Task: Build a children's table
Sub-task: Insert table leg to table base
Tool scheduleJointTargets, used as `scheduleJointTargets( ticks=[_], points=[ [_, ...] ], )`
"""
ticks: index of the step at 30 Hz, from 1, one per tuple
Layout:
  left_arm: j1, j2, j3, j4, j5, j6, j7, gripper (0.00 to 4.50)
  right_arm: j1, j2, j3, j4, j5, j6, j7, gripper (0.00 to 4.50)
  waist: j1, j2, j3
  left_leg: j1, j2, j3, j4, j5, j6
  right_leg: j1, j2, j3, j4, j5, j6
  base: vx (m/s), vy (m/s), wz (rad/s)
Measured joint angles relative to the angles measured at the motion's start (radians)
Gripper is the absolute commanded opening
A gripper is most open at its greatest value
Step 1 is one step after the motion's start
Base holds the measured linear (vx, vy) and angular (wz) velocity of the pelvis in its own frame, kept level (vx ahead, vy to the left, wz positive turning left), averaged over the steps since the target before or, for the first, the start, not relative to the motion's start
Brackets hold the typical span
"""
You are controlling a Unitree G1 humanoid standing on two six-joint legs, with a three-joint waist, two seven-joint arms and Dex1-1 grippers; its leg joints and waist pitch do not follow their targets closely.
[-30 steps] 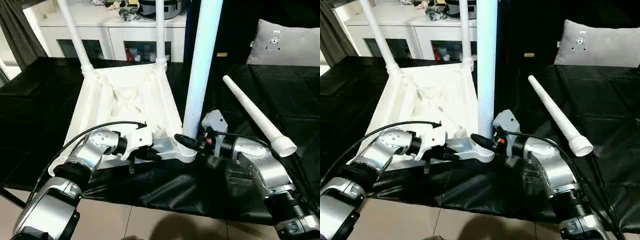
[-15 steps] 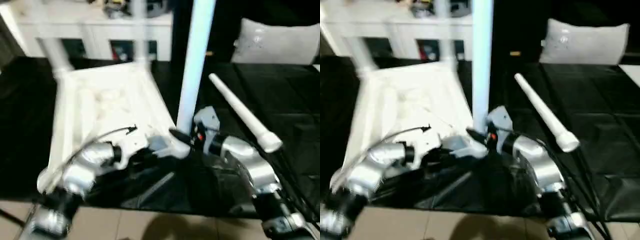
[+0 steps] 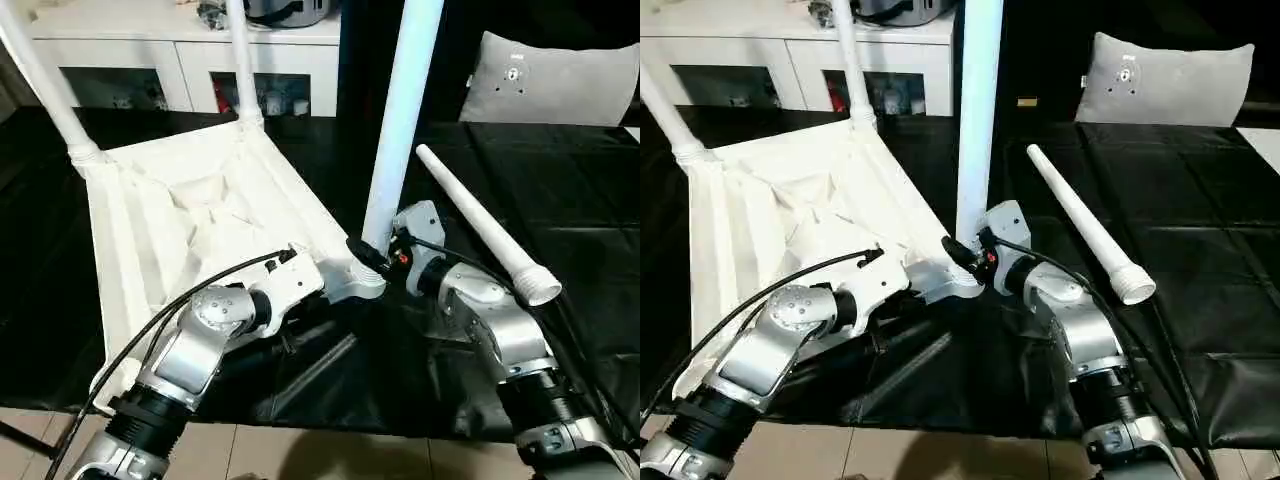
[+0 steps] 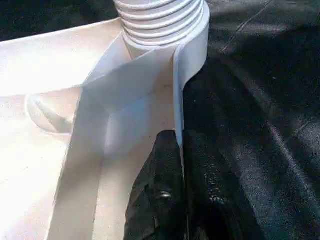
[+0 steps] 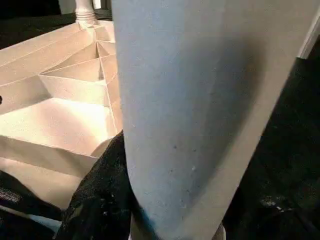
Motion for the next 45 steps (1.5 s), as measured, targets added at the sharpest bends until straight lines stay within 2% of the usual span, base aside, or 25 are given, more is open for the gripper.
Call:
scheduleJointTargets(
  ticks=[13, 14, 16, 18, 19, 23, 27, 31, 34, 37, 39, 41, 45],
  points=[
    [-0.002, 0.02, -0.009, -0.01, 0.0, 0.023, 0.011, 0.0, -0.019, 0.014, 0.0, 0.03, -0.006, 0.0, -0.006, 1.89, -0.007, -0.002, -0.001, 0.001, 0.0, 0.0, 0.0, 0.0, 0.0, 0.0, 0.0, 0.0, -0.001, 0.0, 0.0, 0.0, 0.0, 0.0],
    [-0.003, 0.022, -0.009, -0.01, 0.0, 0.023, 0.011, 0.0, -0.024, 0.015, 0.0, 0.036, -0.006, 0.0, -0.005, 2.24, -0.008, -0.002, -0.001, 0.001, 0.0, 0.0, 0.0, 0.0, 0.0, 0.0, 0.0, 0.0, -0.001, 0.0, 0.0, 0.0, 0.0, 0.0],
    [-0.004, 0.023, -0.009, -0.008, -0.001, 0.023, 0.011, 0.0, -0.028, 0.016, 0.0, 0.041, -0.005, 0.0, -0.005, 2.24, -0.008, -0.003, -0.001, 0.001, 0.0, 0.0, 0.0, 0.0, 0.0, -0.001, 0.0, 0.0, -0.001, 0.0, 0.0, 0.0, 0.0, 0.0],
    [-0.008, 0.023, -0.01, -0.001, -0.007, 0.02, 0.01, 0.0, -0.029, 0.014, -0.004, 0.052, -0.004, -0.002, 0.008, 2.61, -0.007, -0.003, 0.0, 0.001, 0.0, 0.0, 0.0, 0.0, 0.0, -0.001, 0.0, 0.0, -0.001, 0.0, 0.0, 0.0, 0.0, 0.0],
    [-0.01, 0.023, -0.01, 0.004, -0.012, 0.015, 0.01, 0.0, -0.029, 0.011, -0.004, 0.06, -0.003, -0.002, 0.014, 2.61, -0.006, -0.003, 0.0, 0.001, 0.0, 0.0, 0.0, 0.0, 0.0, -0.001, 0.0, 0.0, -0.001, 0.0, 0.0, 0.0, 0.0, 0.0],
    [-0.03, 0.031, -0.022, 0.044, -0.032, -0.043, -0.013, 0.0, 0.003, -0.003, -0.021, 0.067, 0.009, -0.013, 0.044, 3.05, 0.001, -0.004, 0.0, -0.001, 0.0, 0.0, 0.0, 0.0, 0.0, -0.001, 0.0, 0.0, -0.002, 0.0, 0.0, 0.0, 0.0, 0.0],
    [-0.062, 0.043, -0.034, 0.105, -0.04, -0.116, -0.036, 0.0, 0.07, -0.045, -0.028, 0.05, 0.023, -0.017, 0.089, 3.38, 0.023, -0.003, 0.001, -0.001, 0.0, 0.0, -0.002, 0.0, 0.0, -0.001, 0.0, -0.001, -0.002, 0.003, -0.005, 0.0, 0.0, 0.0],
    [-0.094, 0.071, -0.034, 0.161, -0.04, -0.17, -0.052, 0.0, 0.123, -0.081, -0.029, 0.021, 0.036, -0.035, 0.141, 3.71, 0.024, 0.001, 0.002, -0.001, 0.0, 0.0, -0.005, 0.0, 0.0, -0.002, 0.0, -0.002, -0.002, 0.004, -0.006, 0.0, 0.0, 0.0],
    [-0.12, 0.086, -0.034, 0.215, -0.041, -0.233, -0.07, 0.0, 0.169, -0.107, -0.023, 0.025, 0.009, -0.071, 0.156, 3.99, 0.023, 0.003, 0.004, -0.002, 0.001, 0.0, -0.005, 0.0, -0.001, -0.002, 0.001, -0.002, -0.002, 0.004, -0.006, 0.0, 0.0, 0.0],
    [-0.142, 0.097, -0.036, 0.271, -0.043, -0.311, -0.089, 0.0, 0.175, -0.128, -0.027, 0.027, 0.007, -0.078, 0.173, 4.12, 0.023, 0.007, 0.006, -0.004, 0.001, 0.0, -0.005, 0.0, 0.0, -0.003, 0.001, -0.002, -0.003, 0.004, -0.006, 0.0, 0.0, 0.0],
    [-0.158, 0.116, -0.042, 0.315, -0.051, -0.384, -0.127, 0.0, 0.175, -0.176, -0.032, -0.002, 0.038, -0.078, 0.237, 4.37, 0.027, 0.01, 0.008, -0.005, 0.001, 0.0, -0.005, 0.0, 0.0, -0.003, 0.0, -0.002, -0.004, 0.004, -0.006, 0.0, 0.0, 0.0],
    [-0.163, 0.133, -0.042, 0.333, -0.059, -0.413, -0.146, 0.0, 0.174, -0.2, -0.053, -0.02, 0.051, -0.081, 0.272, 4.45, 0.029, 0.01, 0.008, -0.005, 0.001, 0.0, -0.005, 0.0, 0.0, -0.003, 0.0, -0.004, -0.004, 0.004, -0.006, 0.0, 0.0, 0.0],
    [-0.183, 0.153, -0.051, 0.382, -0.072, -0.495, -0.22, 0.0, 0.153, -0.256, -0.053, -0.034, 0.067, -0.089, 0.37, 4.45, 0.034, 0.011, 0.009, -0.009, 0.002, 0.0, -0.004, 0.0, 0.0, -0.004, 0.0, -0.005, -0.005, 0.004, -0.007, 0.0, 0.0, 0.0]
  ],
)
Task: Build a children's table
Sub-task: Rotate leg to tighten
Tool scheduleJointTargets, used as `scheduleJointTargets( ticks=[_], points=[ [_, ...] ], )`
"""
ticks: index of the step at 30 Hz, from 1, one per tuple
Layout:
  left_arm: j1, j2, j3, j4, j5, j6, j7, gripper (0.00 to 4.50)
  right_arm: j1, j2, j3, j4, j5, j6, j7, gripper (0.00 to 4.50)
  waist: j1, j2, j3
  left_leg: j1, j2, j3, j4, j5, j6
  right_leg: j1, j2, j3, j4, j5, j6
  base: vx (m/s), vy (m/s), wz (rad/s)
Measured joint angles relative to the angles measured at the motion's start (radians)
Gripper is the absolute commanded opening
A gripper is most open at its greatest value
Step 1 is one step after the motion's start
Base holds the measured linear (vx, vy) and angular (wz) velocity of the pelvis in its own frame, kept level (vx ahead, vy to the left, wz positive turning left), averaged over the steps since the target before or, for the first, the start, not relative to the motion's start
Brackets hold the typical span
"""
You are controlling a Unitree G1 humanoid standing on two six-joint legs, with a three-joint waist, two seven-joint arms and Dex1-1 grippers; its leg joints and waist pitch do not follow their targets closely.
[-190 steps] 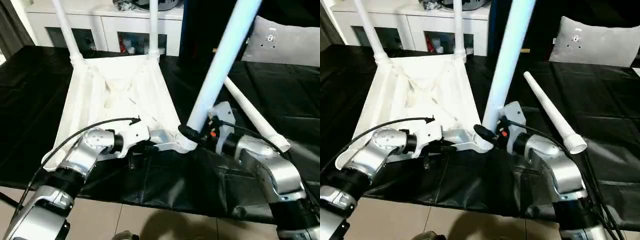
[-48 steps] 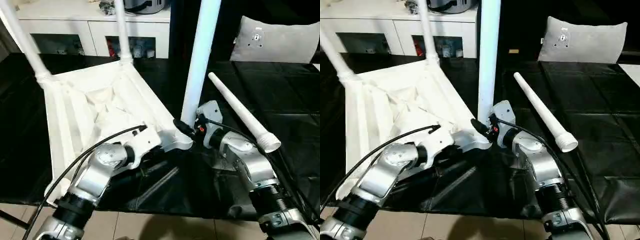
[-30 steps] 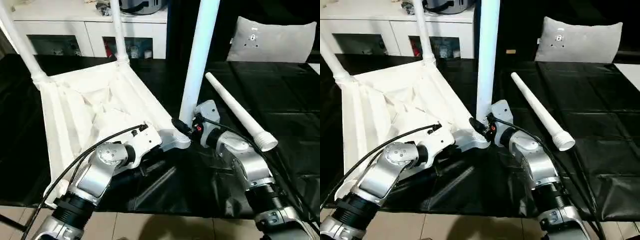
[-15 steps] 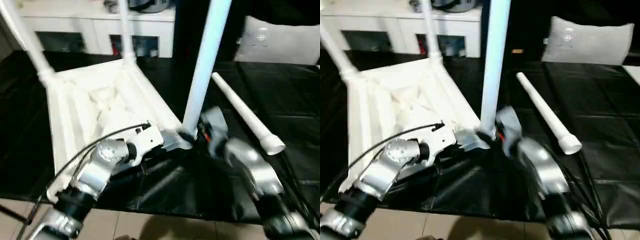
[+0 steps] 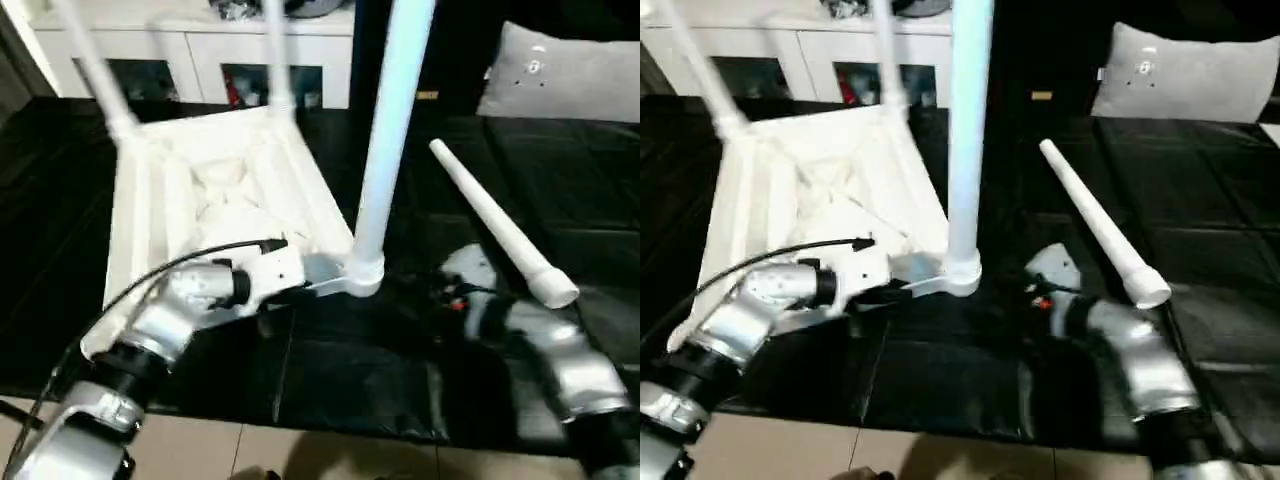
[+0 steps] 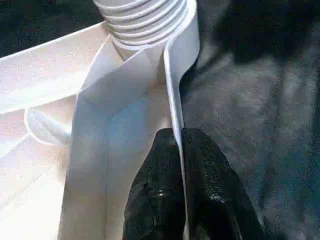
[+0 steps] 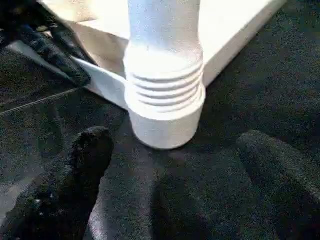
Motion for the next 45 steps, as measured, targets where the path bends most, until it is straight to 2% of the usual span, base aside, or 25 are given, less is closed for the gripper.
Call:
scheduleJointTargets(
  ticks=[3, 6, 14, 20, 22, 25, 27, 30, 32, 37, 45],
  points=[
    [-0.004, 0.007, -0.004, 0.013, -0.002, -0.039, -0.039, 0.0, -0.023, -0.024, 0.003, -0.001, 0.002, -0.014, 0.042, 4.45, 0.013, 0.0, 0.0, -0.001, 0.001, 0.0, 0.003, -0.001, 0.002, 0.0, 0.0, -0.001, 0.0, 0.0, 0.0, 0.0, 0.0, 0.0],
    [-0.016, 0.007, -0.02, 0.035, -0.003, -0.08, -0.058, 0.0, -0.037, -0.031, 0.029, -0.014, 0.002, -0.025, 0.085, 4.45, 0.027, 0.0, 0.0, -0.001, 0.001, 0.0, 0.005, -0.001, 0.003, 0.001, 0.0, -0.001, 0.001, 0.0, 0.0, 0.0, 0.0, 0.0],
    [-0.017, 0.012, -0.031, 0.044, -0.01, -0.142, -0.13, 0.0, -0.086, -0.024, 0.067, 0.031, -0.023, -0.067, 0.147, 4.45, 0.051, 0.0, 0.0, -0.001, 0.001, 0.0, 0.009, -0.002, 0.003, 0.001, -0.001, -0.001, 0.005, 0.0, 0.0, 0.0, 0.0, 0.0],
    [-0.016, 0.013, -0.037, 0.044, -0.012, -0.155, -0.156, 0.0, -0.114, 0.005, 0.086, 0.073, -0.022, -0.063, 0.17, 4.45, 0.051, 0.0, 0.0, -0.001, 0.001, 0.0, 0.012, -0.002, 0.003, 0.001, -0.002, -0.001, 0.008, 0.0, 0.0, 0.0, 0.0, 0.0],
    [-0.016, 0.013, -0.038, 0.044, -0.016, -0.156, -0.161, 0.0, -0.115, 0.01, 0.088, 0.08, -0.022, -0.062, 0.177, 4.19, 0.052, 0.0, 0.0, -0.001, 0.001, 0.0, 0.013, -0.002, 0.003, 0.001, -0.002, -0.001, 0.008, 0.0, 0.0, 0.0, 0.0, 0.0],
    [-0.015, 0.013, -0.038, 0.044, -0.018, -0.157, -0.166, 0.0, -0.116, 0.013, 0.09, 0.085, -0.018, -0.05, 0.199, 4.06, 0.052, 0.0, 0.0, -0.001, 0.001, 0.0, 0.013, -0.002, 0.003, 0.001, -0.002, -0.001, 0.009, 0.0, 0.0, 0.0, 0.0, 0.0],
    [-0.014, 0.013, -0.038, 0.042, -0.018, -0.158, -0.167, 0.0, -0.116, 0.013, 0.092, 0.086, -0.015, -0.033, 0.214, 3.76, 0.052, 0.0, 0.0, -0.001, 0.001, 0.0, 0.013, -0.002, 0.003, 0.001, -0.002, -0.001, 0.009, 0.0, 0.0, 0.0, 0.0, 0.0],
    [-0.013, 0.013, -0.038, 0.041, -0.018, -0.159, -0.168, 0.0, -0.116, 0.013, 0.093, 0.095, -0.004, -0.021, 0.231, 3.71, 0.052, 0.0, 0.0, -0.001, 0.001, 0.0, 0.013, -0.002, 0.003, 0.001, -0.002, -0.001, 0.009, 0.0, 0.0, 0.0, 0.0, 0.0],
    [-0.013, 0.013, -0.038, 0.041, -0.018, -0.159, -0.168, 0.0, -0.116, 0.013, 0.093, 0.101, 0.004, -0.016, 0.233, 3.36, 0.052, 0.0, 0.0, -0.001, 0.001, 0.0, 0.013, -0.002, 0.003, 0.001, -0.002, -0.001, 0.009, 0.0, 0.0, 0.0, 0.0, 0.0],
    [-0.012, 0.013, -0.038, 0.041, -0.018, -0.16, -0.168, 0.0, -0.116, 0.014, 0.093, 0.101, 0.006, -0.01, 0.234, 2.93, 0.053, 0.001, -0.001, -0.001, 0.001, 0.0, 0.013, -0.002, 0.003, 0.001, -0.002, -0.001, 0.009, 0.0, 0.0, 0.0, 0.0, 0.0],
    [-0.004, 0.014, -0.035, 0.032, -0.02, -0.157, -0.169, 0.0, -0.092, 0.022, 0.079, 0.073, 0.014, 0.013, 0.226, 2.75, 0.054, 0.0, -0.001, -0.001, 0.002, 0.0, 0.013, -0.002, 0.003, 0.001, -0.002, -0.001, 0.009, 0.0, 0.0, 0.0, 0.0, 0.0]
  ],
)
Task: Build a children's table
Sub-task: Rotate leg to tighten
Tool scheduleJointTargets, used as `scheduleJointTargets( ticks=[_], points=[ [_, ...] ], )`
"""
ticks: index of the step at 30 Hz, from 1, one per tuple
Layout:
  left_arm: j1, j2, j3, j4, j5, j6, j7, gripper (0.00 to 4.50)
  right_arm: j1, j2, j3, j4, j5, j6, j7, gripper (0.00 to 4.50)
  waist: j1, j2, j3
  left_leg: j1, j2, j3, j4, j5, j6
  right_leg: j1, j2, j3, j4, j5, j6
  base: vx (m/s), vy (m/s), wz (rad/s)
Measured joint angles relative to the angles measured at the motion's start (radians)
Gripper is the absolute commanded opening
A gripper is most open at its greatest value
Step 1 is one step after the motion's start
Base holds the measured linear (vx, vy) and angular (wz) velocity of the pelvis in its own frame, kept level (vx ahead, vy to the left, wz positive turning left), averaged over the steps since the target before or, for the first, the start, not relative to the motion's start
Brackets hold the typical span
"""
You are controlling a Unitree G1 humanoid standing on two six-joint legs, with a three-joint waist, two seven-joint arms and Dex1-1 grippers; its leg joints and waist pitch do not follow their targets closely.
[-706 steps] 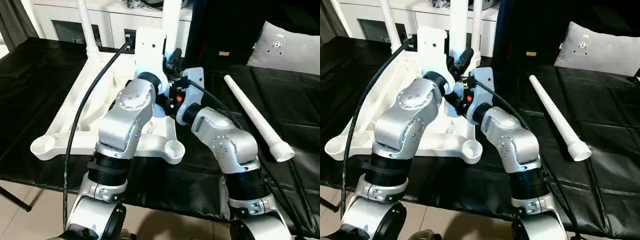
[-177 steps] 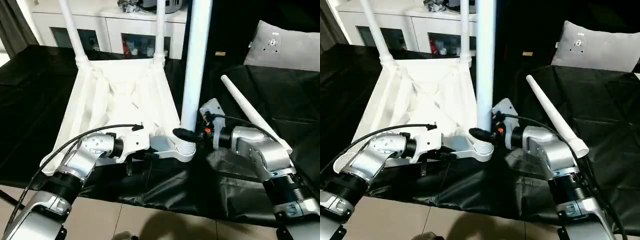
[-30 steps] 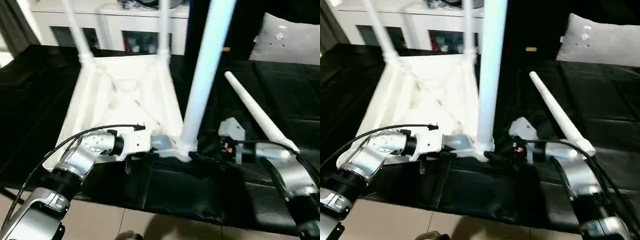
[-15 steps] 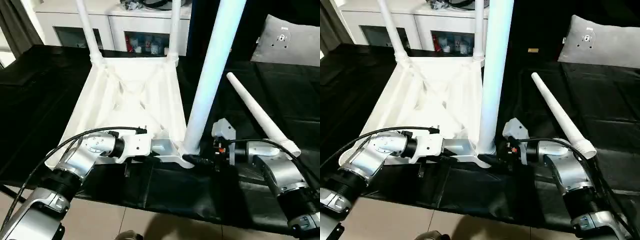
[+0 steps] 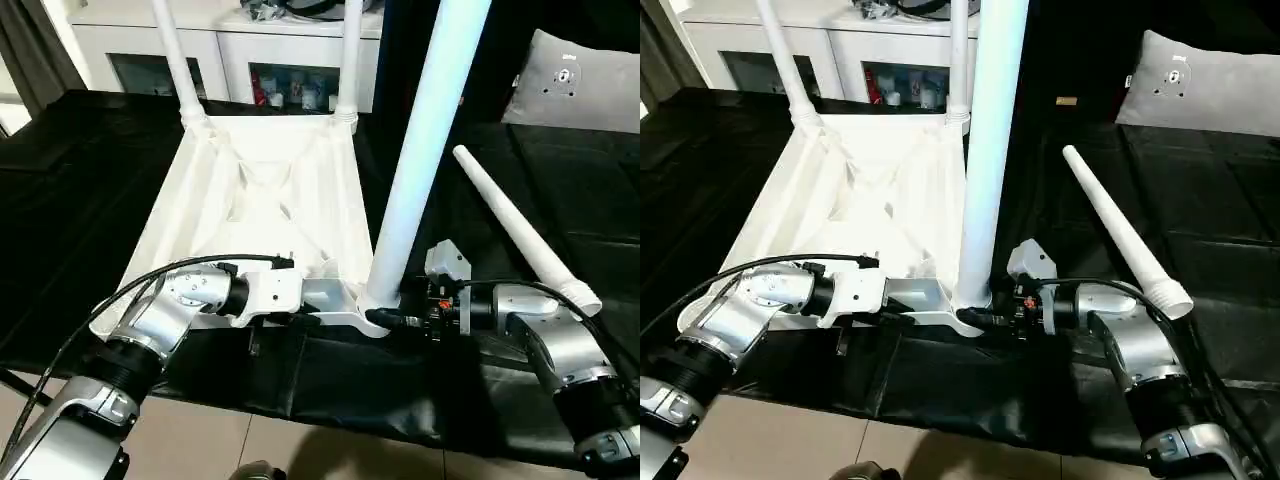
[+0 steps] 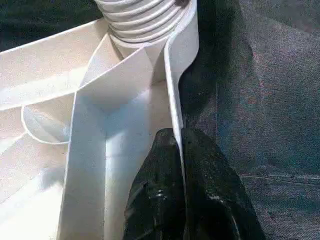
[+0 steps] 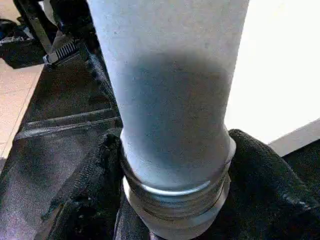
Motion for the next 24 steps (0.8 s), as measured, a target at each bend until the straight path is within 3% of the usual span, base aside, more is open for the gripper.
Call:
scheduleJointTargets(
  ticks=[6, 10, 12, 14, 17, 18, 24],
  points=[
    [0.039, -0.033, 0.03, -0.086, 0.023, 0.18, 0.089, 0.0, 0.047, 0.089, -0.025, -0.059, -0.022, 0.067, -0.192, 2.74, -0.014, 0.002, -0.001, 0.01, 0.0, 0.001, 0.001, 0.0, 0.0, 0.006, 0.0, 0.002, 0.002, 0.003, -0.005, 0.0, 0.0, 0.0],
    [0.073, -0.117, 0.066, -0.132, 0.051, 0.336, 0.223, 0.0, 0.048, 0.192, -0.075, -0.05, -0.064, 0.105, -0.406, 2.74, -0.048, 0.001, 0.0, 0.02, 0.0, 0.002, 0.001, 0.0, -0.001, 0.013, 0.0, 0.003, -0.001, -0.002, 0.003, 0.0, 0.0, 0.0],
    [0.078, -0.181, 0.074, -0.153, 0.072, 0.417, 0.316, 0.0, 0.037, 0.255, -0.109, -0.035, -0.091, 0.112, -0.548, 2.74, -0.067, 0.002, 0.0, 0.019, -0.002, 0.002, 0.001, 0.0, -0.001, 0.011, -0.002, 0.003, -0.002, -0.002, 0.003, 0.0, 0.0, 0.0],
    [0.08, -0.246, 0.075, -0.17, 0.094, 0.487, 0.406, 0.0, 0.009, 0.294, -0.132, -0.009, -0.116, 0.124, -0.656, 2.74, -0.075, -0.002, 0.002, 0.017, -0.003, 0.002, 0.001, 0.0, -0.001, 0.008, -0.003, 0.003, -0.003, -0.002, 0.003, 0.0, 0.0, 0.0],
    [0.072, -0.28, 0.075, -0.171, 0.109, 0.524, 0.465, 0.0, -0.019, 0.316, -0.133, 0.014, -0.133, 0.128, -0.727, 2.74, -0.078, 0.0, 0.001, 0.015, -0.003, 0.003, 0.001, 0.0, -0.001, 0.006, -0.003, 0.004, -0.004, -0.002, 0.003, 0.0, 0.0, 0.0],
    [0.07, -0.283, 0.074, -0.171, 0.113, 0.527, 0.474, 0.0, -0.025, 0.32, -0.133, 0.021, -0.133, 0.125, -0.74, 3.3, -0.078, -0.001, 0.001, 0.015, -0.003, 0.002, 0.001, 0.0, -0.001, 0.005, -0.003, 0.003, -0.004, -0.002, 0.003, 0.0, 0.0, 0.0],
    [0.058, -0.286, 0.071, -0.175, 0.133, 0.529, 0.483, 0.0, -0.027, 0.342, -0.153, 0.029, -0.133, 0.101, -0.758, 3.87, -0.073, -0.001, 0.001, 0.012, -0.003, 0.003, 0.001, 0.0, -0.001, 0.003, -0.003, 0.004, -0.003, 0.007, -0.002, 0.0, 0.0, 0.0]
  ],
)
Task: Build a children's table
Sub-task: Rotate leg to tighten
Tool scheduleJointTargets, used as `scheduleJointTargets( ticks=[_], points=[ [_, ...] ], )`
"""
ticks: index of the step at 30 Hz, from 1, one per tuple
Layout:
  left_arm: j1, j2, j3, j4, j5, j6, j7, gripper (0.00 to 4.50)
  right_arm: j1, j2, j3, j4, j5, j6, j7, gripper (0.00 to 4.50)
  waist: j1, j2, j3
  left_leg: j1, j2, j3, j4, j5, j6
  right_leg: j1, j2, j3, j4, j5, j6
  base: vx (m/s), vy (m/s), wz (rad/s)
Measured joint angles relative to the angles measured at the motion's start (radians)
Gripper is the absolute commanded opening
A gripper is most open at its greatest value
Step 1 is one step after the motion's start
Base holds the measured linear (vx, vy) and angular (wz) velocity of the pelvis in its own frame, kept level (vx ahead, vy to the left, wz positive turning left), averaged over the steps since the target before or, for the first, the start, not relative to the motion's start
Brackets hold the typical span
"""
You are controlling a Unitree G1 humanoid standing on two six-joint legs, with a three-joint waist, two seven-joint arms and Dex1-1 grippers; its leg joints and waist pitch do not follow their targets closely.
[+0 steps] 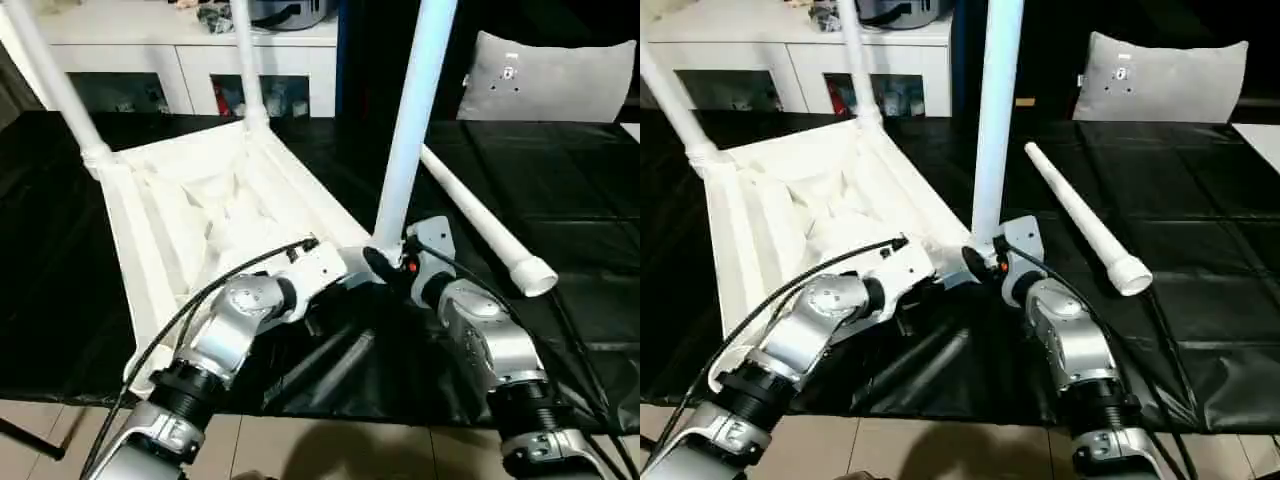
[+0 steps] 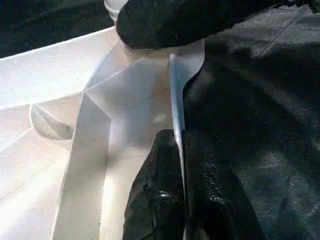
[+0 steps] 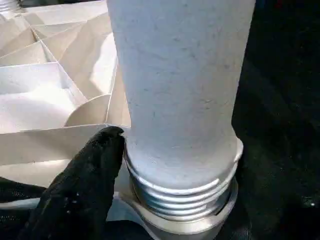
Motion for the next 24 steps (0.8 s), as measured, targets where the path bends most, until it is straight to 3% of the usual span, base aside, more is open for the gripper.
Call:
scheduleJointTargets(
  ticks=[9, 15, 24],
  points=[
    [-0.002, 0.047, -0.017, -0.007, -0.004, -0.038, -0.024, 0.0, 0.07, -0.051, 0.008, -0.061, 0.024, -0.043, 0.122, 4.42, 0.01, 0.0, 0.0, -0.001, 0.001, 0.0, -0.004, 0.0, 0.0, -0.002, 0.001, -0.001, 0.0, 0.0, 0.0, 0.0, 0.0, 0.0],
    [-0.011, 0.109, -0.017, 0.021, -0.036, -0.11, -0.086, 0.0, 0.105, -0.161, 0.038, -0.082, 0.041, -0.072, 0.27, 4.42, 0.011, 0.0, 0.001, -0.001, 0.004, 0.0, -0.004, 0.0, 0.0, -0.003, 0.003, -0.002, 0.0, 0.0, 0.0, 0.0, 0.0, 0.0],
    [-0.028, 0.212, -0.03, 0.086, -0.076, -0.289, -0.249, 0.0, 0.094, -0.343, 0.017, -0.105, 0.095, -0.109, 0.522, 4.42, 0.024, 0.0, 0.002, -0.005, 0.004, 0.0, -0.004, 0.0, 0.0, -0.003, 0.003, -0.003, -0.002, 0.0, 0.0, 0.0, 0.0, 0.0]
  ],
)
